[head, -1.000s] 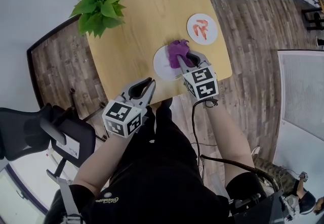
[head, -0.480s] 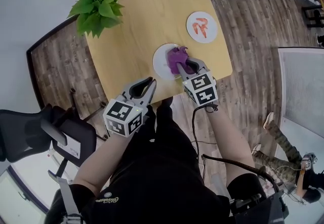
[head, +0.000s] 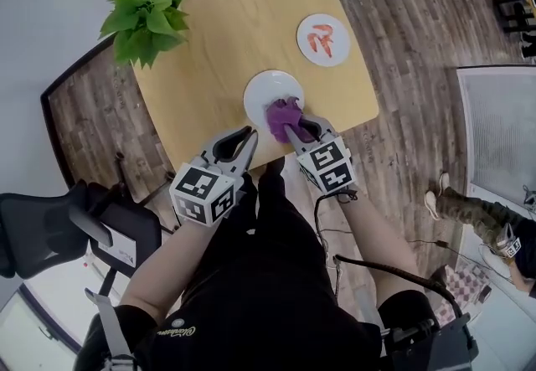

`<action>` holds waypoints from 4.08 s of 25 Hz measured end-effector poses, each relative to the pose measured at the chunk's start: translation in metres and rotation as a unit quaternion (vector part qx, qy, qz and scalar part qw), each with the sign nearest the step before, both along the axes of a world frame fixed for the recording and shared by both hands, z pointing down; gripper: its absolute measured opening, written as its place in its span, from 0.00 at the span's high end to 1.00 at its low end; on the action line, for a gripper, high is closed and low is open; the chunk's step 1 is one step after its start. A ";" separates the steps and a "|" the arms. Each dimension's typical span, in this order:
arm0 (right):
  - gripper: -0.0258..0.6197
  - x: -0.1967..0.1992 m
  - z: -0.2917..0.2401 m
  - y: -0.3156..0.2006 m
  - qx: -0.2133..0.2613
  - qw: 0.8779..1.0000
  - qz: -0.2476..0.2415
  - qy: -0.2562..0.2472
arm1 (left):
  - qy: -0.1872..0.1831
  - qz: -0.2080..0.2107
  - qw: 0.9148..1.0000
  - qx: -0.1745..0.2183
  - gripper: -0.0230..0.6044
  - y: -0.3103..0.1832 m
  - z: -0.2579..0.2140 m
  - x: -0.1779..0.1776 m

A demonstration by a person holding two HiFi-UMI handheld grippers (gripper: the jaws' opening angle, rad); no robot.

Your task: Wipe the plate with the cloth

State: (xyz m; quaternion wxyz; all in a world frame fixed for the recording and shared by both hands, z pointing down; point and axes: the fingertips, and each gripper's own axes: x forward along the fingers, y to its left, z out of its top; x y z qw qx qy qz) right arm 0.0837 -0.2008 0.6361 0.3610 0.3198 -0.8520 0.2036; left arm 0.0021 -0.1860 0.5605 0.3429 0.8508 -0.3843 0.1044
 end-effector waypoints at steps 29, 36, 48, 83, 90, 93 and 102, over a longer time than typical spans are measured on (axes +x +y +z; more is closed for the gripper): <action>0.87 0.047 -0.006 -0.042 0.021 0.998 0.046 0.028 | -0.007 0.008 1.000 -0.001 0.90 -0.002 0.003 0.012; 0.87 0.046 0.002 0.000 -0.013 0.998 0.053 0.012 | -0.006 0.013 1.000 0.000 0.90 0.000 0.001 0.015; 0.87 0.047 -0.016 -0.005 0.004 0.996 0.085 -0.020 | -0.009 0.003 1.000 0.011 0.90 0.006 -0.008 0.007; 0.88 0.019 -0.304 -0.007 0.323 0.914 0.121 -0.216 | -0.009 -0.058 0.963 0.261 0.90 -0.031 -0.215 -0.007; 0.88 0.008 -0.320 0.003 0.340 0.908 0.115 -0.217 | -0.014 -0.062 0.957 0.284 0.90 -0.023 -0.233 -0.009; 0.88 0.002 -0.325 0.006 0.341 0.908 0.112 -0.218 | -0.015 -0.063 0.955 0.288 0.90 -0.019 -0.238 -0.011; 0.88 -0.001 -0.327 0.004 0.340 0.909 0.104 -0.216 | -0.015 -0.063 0.956 0.286 0.90 -0.020 -0.237 -0.008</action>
